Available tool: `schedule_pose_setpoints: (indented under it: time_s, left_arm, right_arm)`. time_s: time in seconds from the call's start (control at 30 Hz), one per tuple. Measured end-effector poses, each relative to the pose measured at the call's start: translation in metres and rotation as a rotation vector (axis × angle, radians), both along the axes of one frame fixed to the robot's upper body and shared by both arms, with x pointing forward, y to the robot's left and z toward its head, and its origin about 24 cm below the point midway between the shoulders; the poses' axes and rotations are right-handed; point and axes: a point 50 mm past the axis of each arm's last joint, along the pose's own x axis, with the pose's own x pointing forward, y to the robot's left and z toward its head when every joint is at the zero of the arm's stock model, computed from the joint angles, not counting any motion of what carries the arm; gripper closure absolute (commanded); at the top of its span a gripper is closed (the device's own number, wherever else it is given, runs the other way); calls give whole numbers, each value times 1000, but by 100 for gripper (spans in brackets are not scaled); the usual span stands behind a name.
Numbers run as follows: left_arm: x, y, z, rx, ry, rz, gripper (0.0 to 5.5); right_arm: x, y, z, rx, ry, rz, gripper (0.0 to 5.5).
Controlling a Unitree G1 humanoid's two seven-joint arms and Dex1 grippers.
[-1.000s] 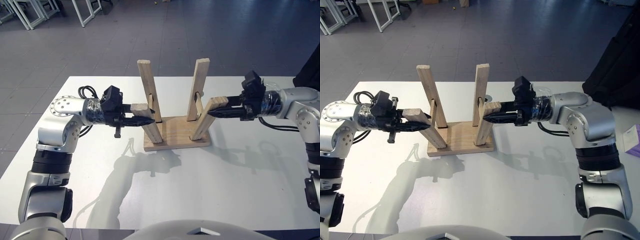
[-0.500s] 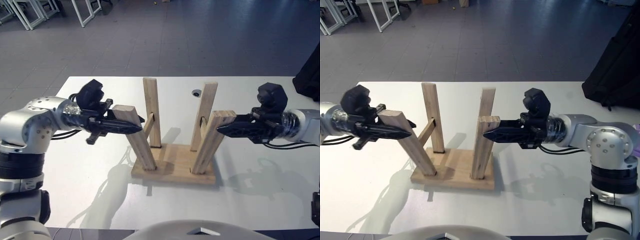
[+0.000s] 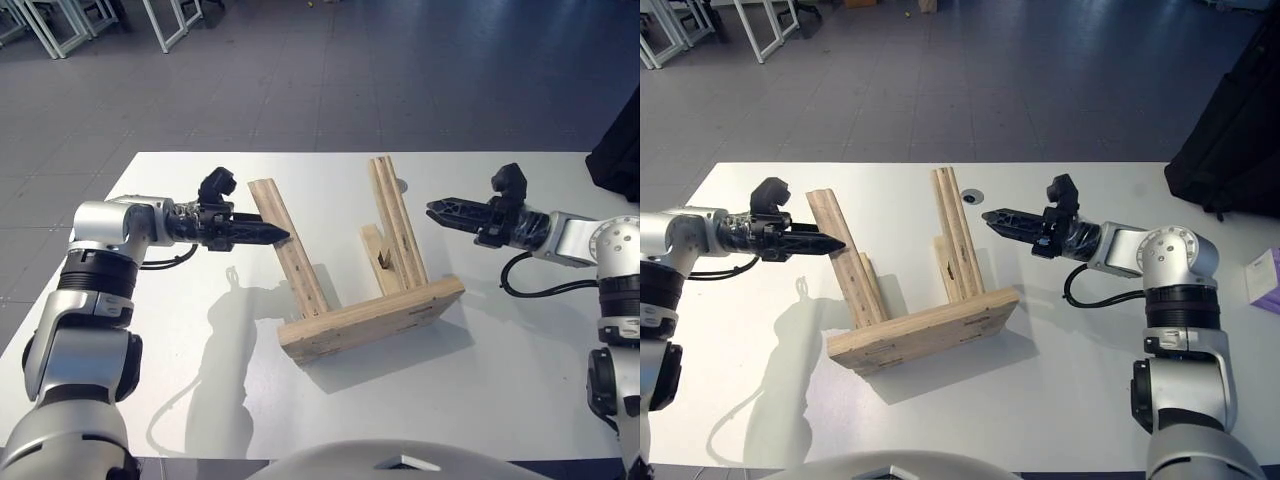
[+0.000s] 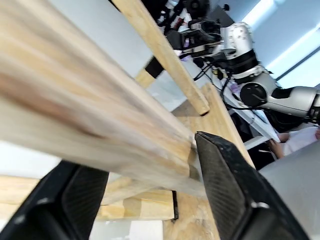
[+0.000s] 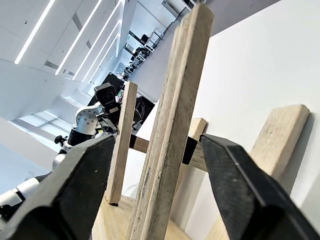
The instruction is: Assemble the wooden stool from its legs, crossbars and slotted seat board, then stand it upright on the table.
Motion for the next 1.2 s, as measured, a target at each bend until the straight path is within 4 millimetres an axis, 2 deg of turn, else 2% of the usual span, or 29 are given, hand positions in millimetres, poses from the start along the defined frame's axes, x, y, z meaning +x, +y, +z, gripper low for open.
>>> schedule_pose_setpoints:
  time_s: [0.2,0.27,0.33,0.37,0.4,0.5,0.6,0.67,0.77,0.87,0.93,1.1,1.2]
  left_arm:
    - [1,34,10,-4,38,128,261]
    - [1,44,17,-14,22,164,261]
    - [-7,56,20,55,-5,177,261]
    - [-14,62,16,123,-11,167,261]
    - [-22,64,12,178,-14,144,261]
    - [-51,53,-14,291,-29,48,261]
    - [-95,28,-42,348,-80,-114,261]
    - [-117,13,-46,413,-197,-210,261]
    - [-120,6,-37,486,-336,-229,261]
    - [-119,-11,-32,472,-434,-212,261]
    - [-123,-18,-29,440,-420,-227,261]
    - [-131,-17,-23,425,-337,-274,261]
    - [-130,-27,-27,411,-357,-212,261]
  right_arm:
    - [-1,-17,0,-74,-43,-51,188]
    - [-6,-27,-11,-144,-52,-72,188]
    - [-13,-46,-28,-408,-115,-89,188]
    - [-19,-59,-38,-574,-137,-84,188]
    - [-24,-65,-42,-657,-163,-66,188]
    - [-38,-72,-41,-748,-225,16,188]
    - [-65,-67,-48,-742,-257,168,188]
    - [-80,-59,-52,-735,-275,261,188]
    - [-79,-52,-46,-732,-324,287,188]
    - [-73,-41,-39,-721,-375,303,188]
    - [-70,-31,-39,-698,-393,329,188]
    - [-61,-23,-31,-687,-426,344,188]
    - [-61,-15,-35,-670,-418,366,188]
